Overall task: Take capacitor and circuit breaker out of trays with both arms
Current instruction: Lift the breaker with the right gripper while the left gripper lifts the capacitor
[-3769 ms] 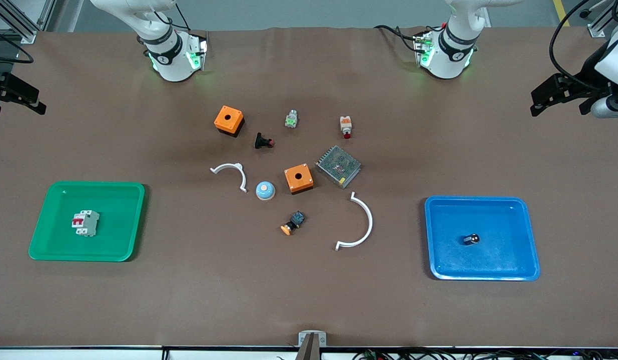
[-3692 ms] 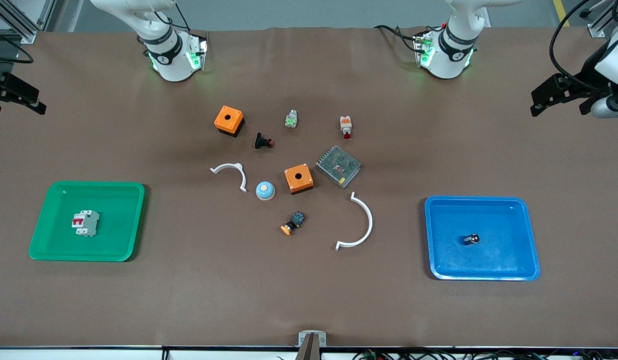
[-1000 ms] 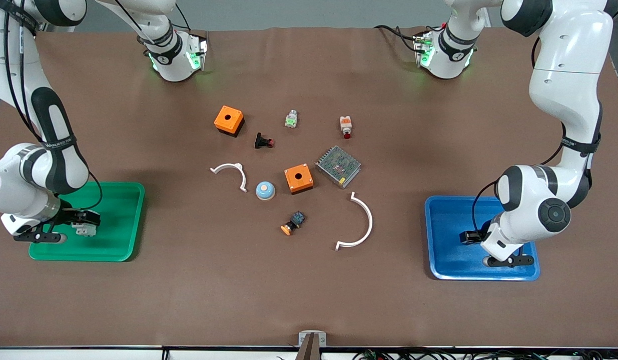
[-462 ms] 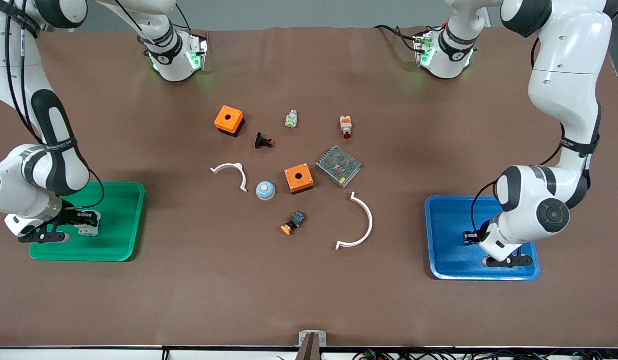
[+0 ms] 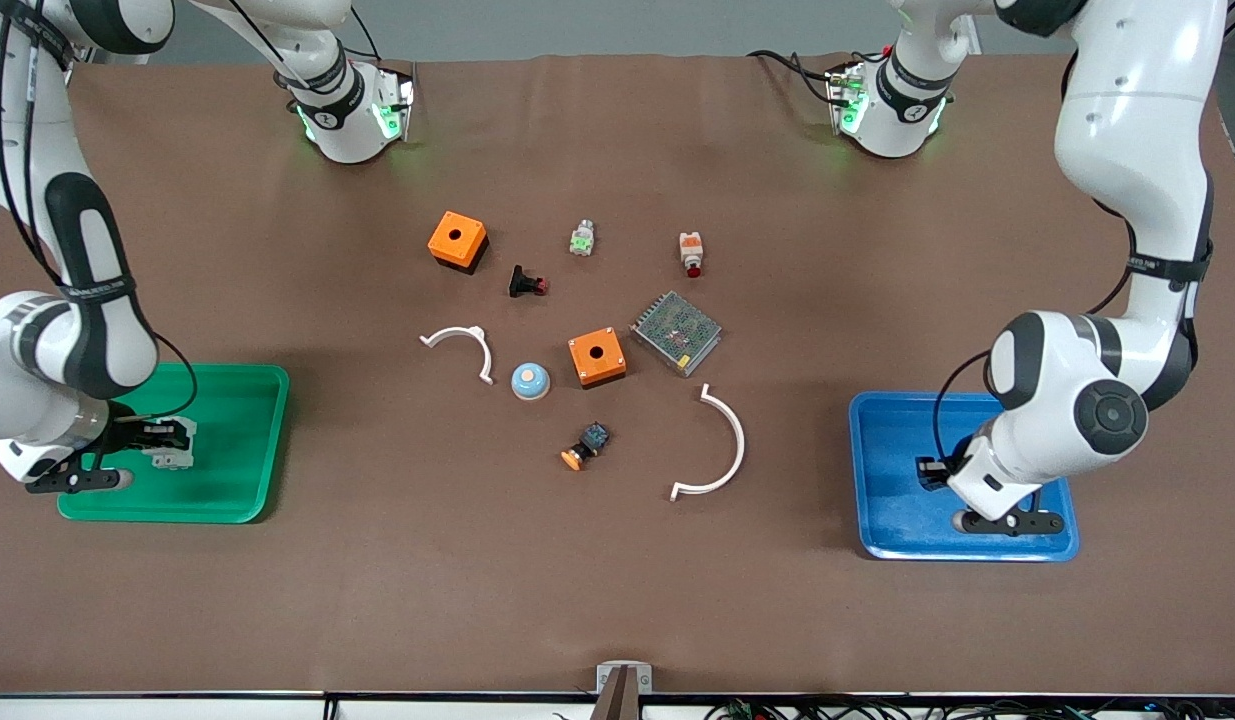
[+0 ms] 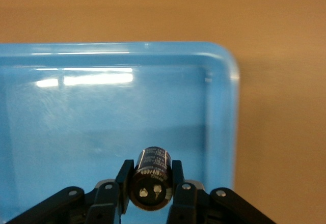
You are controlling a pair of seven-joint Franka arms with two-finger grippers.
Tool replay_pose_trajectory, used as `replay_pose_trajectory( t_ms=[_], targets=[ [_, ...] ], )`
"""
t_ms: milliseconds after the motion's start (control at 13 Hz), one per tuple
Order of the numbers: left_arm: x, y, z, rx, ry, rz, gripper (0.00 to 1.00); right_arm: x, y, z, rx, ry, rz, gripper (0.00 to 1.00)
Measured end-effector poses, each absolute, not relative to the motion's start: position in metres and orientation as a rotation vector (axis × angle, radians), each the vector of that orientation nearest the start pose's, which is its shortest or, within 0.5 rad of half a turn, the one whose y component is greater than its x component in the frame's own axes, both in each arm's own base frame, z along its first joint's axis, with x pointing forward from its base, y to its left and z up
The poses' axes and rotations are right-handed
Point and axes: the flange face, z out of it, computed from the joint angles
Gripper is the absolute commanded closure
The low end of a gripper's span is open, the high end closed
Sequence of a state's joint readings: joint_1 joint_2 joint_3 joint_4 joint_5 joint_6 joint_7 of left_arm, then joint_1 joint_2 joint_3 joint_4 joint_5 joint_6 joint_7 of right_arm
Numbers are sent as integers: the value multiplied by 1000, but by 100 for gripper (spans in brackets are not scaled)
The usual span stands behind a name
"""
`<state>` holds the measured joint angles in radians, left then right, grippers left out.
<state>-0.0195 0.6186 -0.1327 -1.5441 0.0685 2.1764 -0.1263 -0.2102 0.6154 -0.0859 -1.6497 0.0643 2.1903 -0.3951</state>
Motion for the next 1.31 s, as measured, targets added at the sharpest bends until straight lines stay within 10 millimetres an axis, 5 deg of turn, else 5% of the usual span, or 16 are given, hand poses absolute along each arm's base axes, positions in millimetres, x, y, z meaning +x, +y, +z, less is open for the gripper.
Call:
replay_pose_trajectory(
  t_ms=[154, 385, 769, 1000, 1231, 1308],
  targets=[
    [685, -143, 321, -3160, 11, -4, 100, 658, -165, 297, -3089, -168, 141, 100],
    [650, -248, 321, -3154, -125, 25, 100, 659, -96, 340, -3077, -113, 180, 100],
    [594, -367, 270, -3139, -361, 48, 100, 650, 67, 329, -3072, 88, 205, 100],
    [571, -408, 247, -3149, -441, 28, 100, 639, 127, 311, -3064, 158, 119, 100],
    [572, -417, 219, -3189, -521, -30, 96, 624, 182, 289, -3064, 200, 43, 100],
    [572, -417, 208, -3189, -524, -24, 86, 621, 196, 281, -3064, 208, 28, 100]
  ],
)
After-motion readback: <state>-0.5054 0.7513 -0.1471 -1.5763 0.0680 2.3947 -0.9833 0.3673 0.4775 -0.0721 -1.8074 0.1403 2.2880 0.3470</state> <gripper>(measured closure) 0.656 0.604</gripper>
